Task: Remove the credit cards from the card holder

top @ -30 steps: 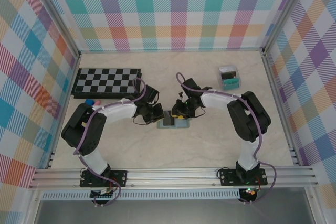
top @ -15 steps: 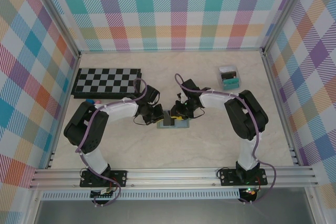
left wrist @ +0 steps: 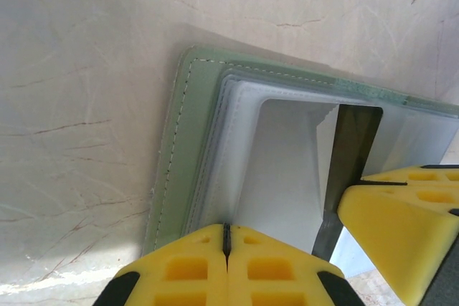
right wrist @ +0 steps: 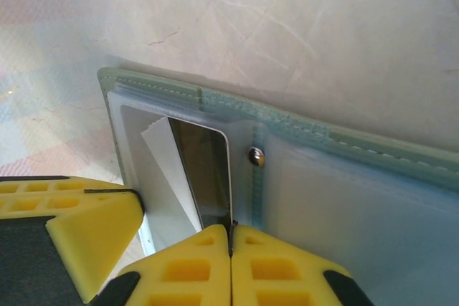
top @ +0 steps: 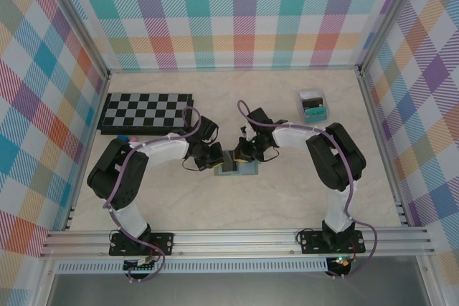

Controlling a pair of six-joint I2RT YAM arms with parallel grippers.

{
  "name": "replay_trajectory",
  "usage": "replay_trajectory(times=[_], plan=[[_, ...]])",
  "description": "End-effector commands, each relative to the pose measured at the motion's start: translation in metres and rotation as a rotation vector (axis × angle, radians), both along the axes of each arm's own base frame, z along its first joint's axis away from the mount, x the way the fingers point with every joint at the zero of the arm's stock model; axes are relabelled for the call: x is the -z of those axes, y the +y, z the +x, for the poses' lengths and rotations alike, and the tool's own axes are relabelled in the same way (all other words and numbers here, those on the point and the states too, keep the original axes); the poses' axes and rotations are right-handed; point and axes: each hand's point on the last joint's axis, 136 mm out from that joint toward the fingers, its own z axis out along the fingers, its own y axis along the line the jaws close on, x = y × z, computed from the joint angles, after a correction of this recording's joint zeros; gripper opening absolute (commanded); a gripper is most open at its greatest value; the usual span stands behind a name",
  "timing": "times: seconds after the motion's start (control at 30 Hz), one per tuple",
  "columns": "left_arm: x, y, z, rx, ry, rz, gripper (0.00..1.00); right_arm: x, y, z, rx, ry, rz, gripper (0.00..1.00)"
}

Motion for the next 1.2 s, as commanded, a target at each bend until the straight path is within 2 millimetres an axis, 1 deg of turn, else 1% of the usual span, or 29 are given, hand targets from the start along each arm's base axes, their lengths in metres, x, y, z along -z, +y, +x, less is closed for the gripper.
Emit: replay_trajectory(times=[0.0, 0.07, 0.17, 0.3, 0.43, 0.5, 0.57, 0.67, 0.8, 0.87, 0.97, 1.03, 1.17], plan=[[0.011, 0.015, -0.012, 0.002, 0.048, 0.079, 0.02, -0.001, -0.016, -0.002, 0.011, -0.033, -0.063, 0.04], [0.009, 0.015, -0.011, 0.000, 0.043, 0.076, 0.02, -0.004, -0.024, -0.001, 0.025, -0.045, -0.081, 0.04], [0.003, 0.014, -0.010, -0.003, 0.037, 0.056, 0.04, -0.013, -0.034, 0.000, 0.047, -0.069, -0.084, 0.02], [-0.016, 0.009, -0.004, -0.006, 0.007, -0.014, 0.11, -0.033, -0.040, -0.001, 0.060, -0.105, -0.046, 0.00], [-0.040, 0.004, 0.004, -0.007, -0.035, -0.105, 0.25, -0.052, -0.040, -0.003, 0.052, -0.135, 0.021, 0.00], [-0.051, 0.000, 0.007, -0.006, -0.055, -0.172, 0.35, -0.061, -0.039, -0.004, 0.046, -0.148, 0.067, 0.00], [-0.062, -0.007, 0.013, 0.001, -0.086, -0.252, 0.42, -0.069, -0.038, -0.004, 0.046, -0.155, 0.114, 0.00], [-0.070, -0.018, 0.017, 0.017, -0.100, -0.363, 0.51, -0.081, -0.035, -0.004, 0.040, -0.155, 0.196, 0.00], [-0.083, -0.033, 0.018, 0.041, -0.125, -0.514, 0.67, -0.100, -0.027, -0.005, 0.028, -0.139, 0.329, 0.00], [-0.089, -0.037, 0.018, 0.052, -0.134, -0.560, 0.72, -0.109, -0.025, -0.004, 0.027, -0.137, 0.381, 0.00], [-0.098, -0.040, 0.019, 0.058, -0.144, -0.616, 0.74, -0.123, -0.025, -0.001, 0.024, -0.124, 0.458, 0.00], [-0.107, -0.042, 0.019, 0.063, -0.152, -0.649, 0.74, -0.130, -0.026, 0.000, 0.021, -0.109, 0.507, 0.00], [-0.129, -0.047, 0.021, 0.076, -0.184, -0.713, 0.70, -0.143, -0.025, -0.001, 0.004, -0.097, 0.574, 0.00]])
